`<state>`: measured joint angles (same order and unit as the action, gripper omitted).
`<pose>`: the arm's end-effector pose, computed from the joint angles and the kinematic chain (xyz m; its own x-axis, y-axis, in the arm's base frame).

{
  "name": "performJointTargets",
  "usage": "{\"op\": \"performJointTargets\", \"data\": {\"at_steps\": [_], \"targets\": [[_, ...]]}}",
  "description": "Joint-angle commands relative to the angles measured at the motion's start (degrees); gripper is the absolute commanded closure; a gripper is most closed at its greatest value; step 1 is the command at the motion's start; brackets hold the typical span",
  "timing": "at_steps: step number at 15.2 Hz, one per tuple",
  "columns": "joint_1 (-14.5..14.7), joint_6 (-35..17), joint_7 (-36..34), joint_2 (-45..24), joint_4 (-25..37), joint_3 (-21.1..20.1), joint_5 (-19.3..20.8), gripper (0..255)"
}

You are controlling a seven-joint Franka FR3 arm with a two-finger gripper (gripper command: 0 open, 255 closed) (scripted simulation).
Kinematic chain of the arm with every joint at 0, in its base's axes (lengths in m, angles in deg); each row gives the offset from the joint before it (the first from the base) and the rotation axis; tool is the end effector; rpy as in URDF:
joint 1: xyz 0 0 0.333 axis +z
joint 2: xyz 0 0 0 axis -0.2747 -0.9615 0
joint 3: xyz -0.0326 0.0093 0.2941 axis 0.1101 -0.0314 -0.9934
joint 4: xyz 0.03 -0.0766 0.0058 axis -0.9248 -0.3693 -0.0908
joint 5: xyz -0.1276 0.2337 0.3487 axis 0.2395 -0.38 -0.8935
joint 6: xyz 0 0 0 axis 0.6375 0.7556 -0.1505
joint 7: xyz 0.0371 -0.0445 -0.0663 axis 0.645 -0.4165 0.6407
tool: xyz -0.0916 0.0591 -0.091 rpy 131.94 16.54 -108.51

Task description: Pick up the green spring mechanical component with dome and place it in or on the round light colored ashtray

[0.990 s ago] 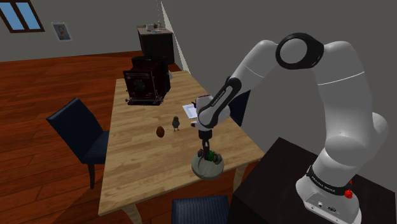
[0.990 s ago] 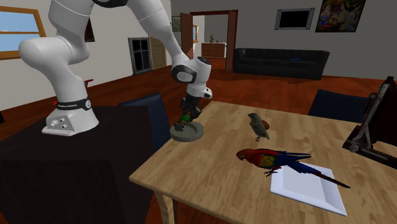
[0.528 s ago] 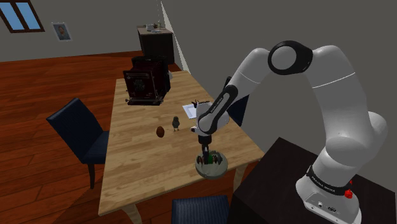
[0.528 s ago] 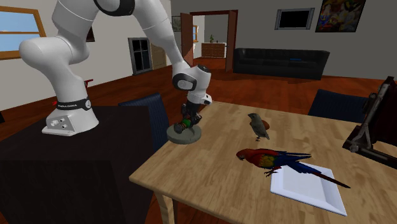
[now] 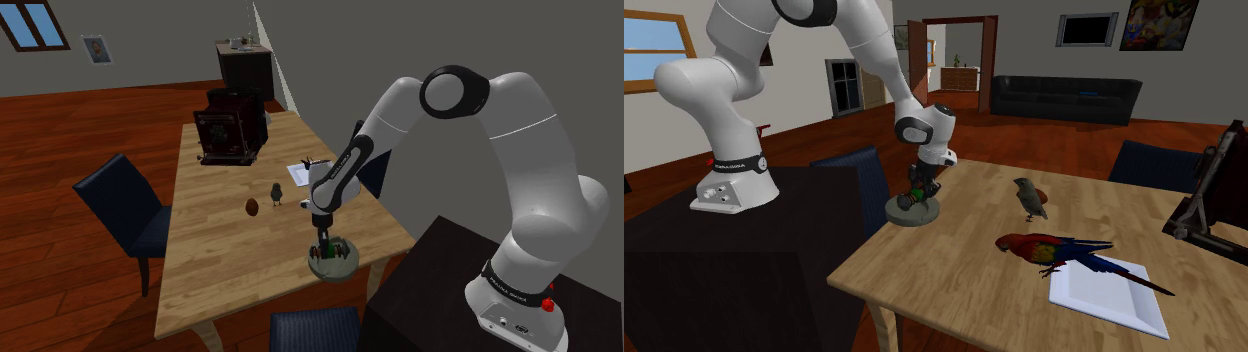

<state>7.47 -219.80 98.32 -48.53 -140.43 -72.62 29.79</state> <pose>0.5282 0.1456 -0.0132 0.6607 0.7505 -0.0165 0.7040 -0.6271 -0.3334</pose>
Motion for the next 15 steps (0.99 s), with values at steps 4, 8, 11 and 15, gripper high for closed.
{"op": "performJointTargets", "data": {"at_steps": [4, 8, 11, 15], "targets": [[0.01, -0.01, 0.0, -0.08, -0.01, 0.02, 0.01, 0], [-1.11, 2.94, 0.38, 2.9, -0.12, -0.67, -0.53, 0], [-2.04, 5.71, 0.74, 5.44, 0.07, -1.23, -1.06, 0], [-2.04, 5.71, 0.74, 5.44, 0.07, -1.23, -1.06, 0]]}}
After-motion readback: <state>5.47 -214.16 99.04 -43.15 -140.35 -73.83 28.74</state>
